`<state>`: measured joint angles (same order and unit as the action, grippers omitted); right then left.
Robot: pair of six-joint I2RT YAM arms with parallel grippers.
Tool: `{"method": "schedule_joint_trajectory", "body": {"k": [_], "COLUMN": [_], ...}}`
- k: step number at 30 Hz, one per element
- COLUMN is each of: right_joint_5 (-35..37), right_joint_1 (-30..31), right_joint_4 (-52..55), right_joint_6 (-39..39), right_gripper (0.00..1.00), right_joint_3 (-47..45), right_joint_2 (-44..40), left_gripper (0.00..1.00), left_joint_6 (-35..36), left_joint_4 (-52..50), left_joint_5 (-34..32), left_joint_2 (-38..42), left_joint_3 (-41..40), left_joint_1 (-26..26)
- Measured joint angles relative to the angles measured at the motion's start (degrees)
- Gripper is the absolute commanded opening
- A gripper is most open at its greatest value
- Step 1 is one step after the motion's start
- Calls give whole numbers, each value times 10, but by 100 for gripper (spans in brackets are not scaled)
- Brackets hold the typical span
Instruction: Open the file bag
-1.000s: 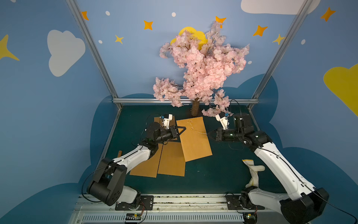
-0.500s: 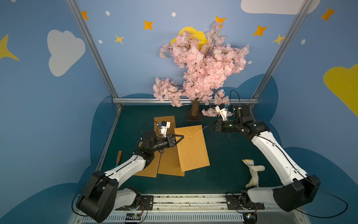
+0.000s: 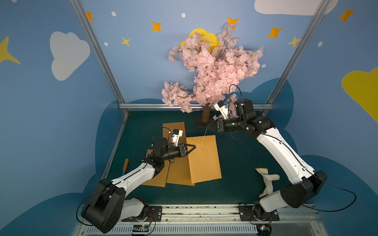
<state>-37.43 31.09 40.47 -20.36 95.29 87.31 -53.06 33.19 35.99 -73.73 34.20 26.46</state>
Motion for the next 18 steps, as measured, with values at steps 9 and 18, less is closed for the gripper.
{"method": "schedule_joint_trajectory", "body": {"k": [9,18], "right_joint_5": [-5,19], "right_joint_1": [80,108], "right_joint_4": [-14,-44], "right_joint_6": [-5,-29], "right_gripper": [0,0], "right_joint_3": [-15,-155], "right_joint_2": [-3,-76], "left_gripper": [2,3], "left_joint_6": [1,-64], "left_joint_4": [-5,69], "left_joint_5": [-14,-18], "left_joint_2": [-87,-160], "left_joint_3": [93,153], "left_joint_1": [0,-27]}}
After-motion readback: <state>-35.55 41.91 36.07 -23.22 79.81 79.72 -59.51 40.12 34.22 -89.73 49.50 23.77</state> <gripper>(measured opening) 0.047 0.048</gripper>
